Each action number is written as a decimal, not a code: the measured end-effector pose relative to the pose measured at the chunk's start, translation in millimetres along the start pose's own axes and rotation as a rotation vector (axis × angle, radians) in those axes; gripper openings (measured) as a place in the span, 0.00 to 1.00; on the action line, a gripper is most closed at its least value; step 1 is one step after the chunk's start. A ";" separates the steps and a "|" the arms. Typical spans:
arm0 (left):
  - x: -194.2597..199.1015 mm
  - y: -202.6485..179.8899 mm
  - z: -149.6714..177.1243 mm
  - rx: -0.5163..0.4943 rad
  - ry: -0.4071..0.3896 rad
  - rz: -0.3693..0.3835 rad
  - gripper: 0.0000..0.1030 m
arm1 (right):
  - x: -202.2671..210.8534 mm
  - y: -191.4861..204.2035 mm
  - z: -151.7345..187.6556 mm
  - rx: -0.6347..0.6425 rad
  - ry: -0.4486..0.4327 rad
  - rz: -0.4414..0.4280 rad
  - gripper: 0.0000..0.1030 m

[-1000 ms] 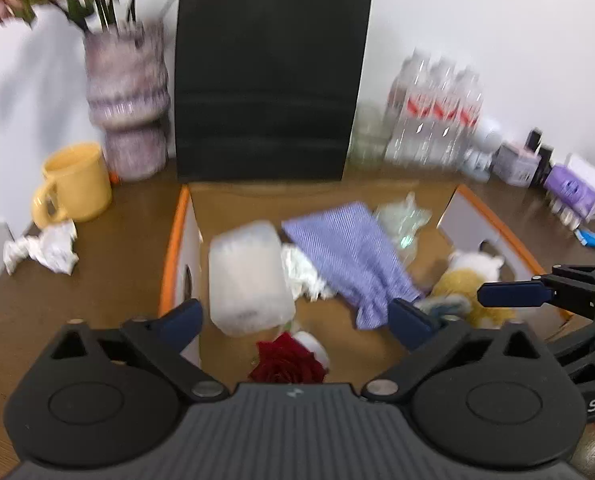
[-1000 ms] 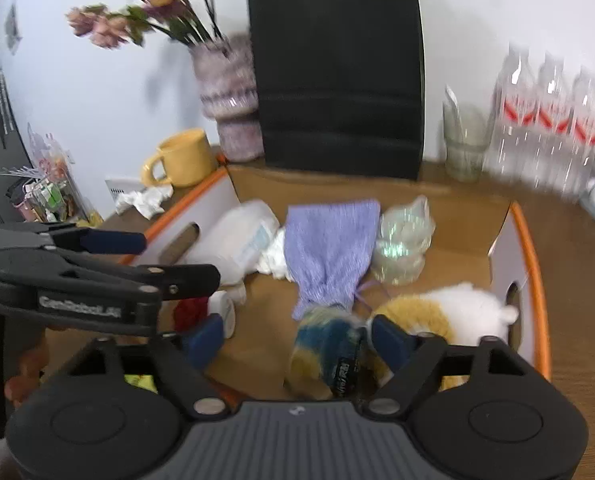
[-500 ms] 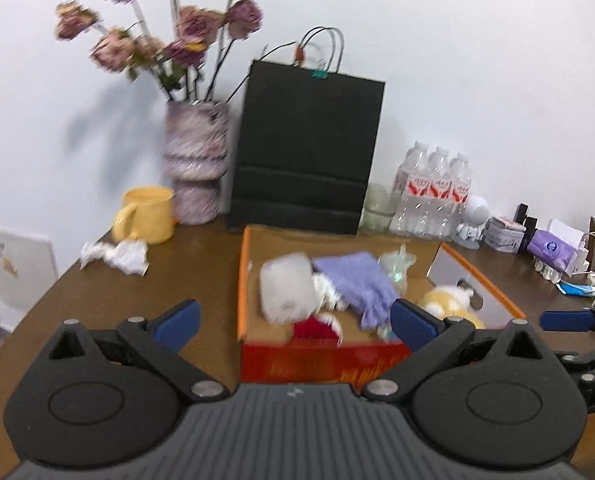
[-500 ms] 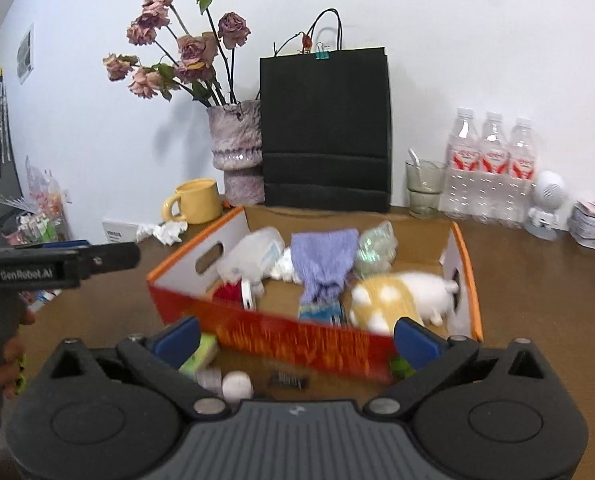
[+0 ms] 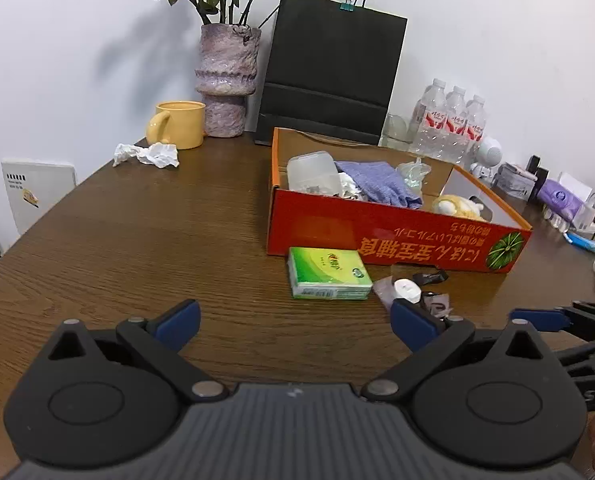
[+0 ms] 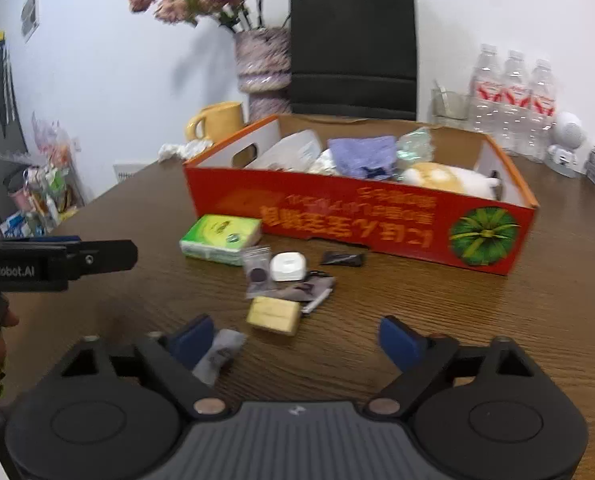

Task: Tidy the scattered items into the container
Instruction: 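Grasp green tissue pack with left tool while right tool grasps yellow snack bar, then carry tissue pack with left tool while right tool carries snack bar, release in box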

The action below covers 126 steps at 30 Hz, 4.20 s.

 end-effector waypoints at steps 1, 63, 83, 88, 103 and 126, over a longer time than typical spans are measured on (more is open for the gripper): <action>0.5 1.2 0.6 0.000 0.001 -0.003 1.00 | -4.2 3.5 -1.0 0.006 0.003 0.003 0.76; -52.3 -52.9 -37.2 -0.024 0.062 -0.094 0.63 | 16.0 -67.2 -15.6 -0.114 -0.121 0.044 0.31; -69.0 -100.2 -142.8 -0.078 -0.047 -0.086 0.63 | -2.8 -58.0 -142.7 0.043 -0.243 -0.004 0.31; -111.1 -105.9 -141.9 -0.110 0.024 -0.147 0.64 | -43.8 -74.7 -145.1 0.013 -0.165 0.060 0.31; -159.4 -121.7 -118.7 -0.225 0.100 -0.195 0.64 | -92.0 -105.1 -128.8 -0.005 -0.067 0.062 0.31; -82.9 -68.2 -122.1 -0.080 -0.092 -0.174 1.00 | -39.9 -73.6 -142.4 0.032 -0.158 0.010 1.00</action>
Point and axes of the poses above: each gripper's, at about its wrist camera, not at the fingertips, and x roughly against the way its jaws point, y to its left, z to its underside, the point moved 3 cm from there along -x, roughly the way its jaws point, and after that the axes turned 10 degrees about -z, right-handed, at the moved point
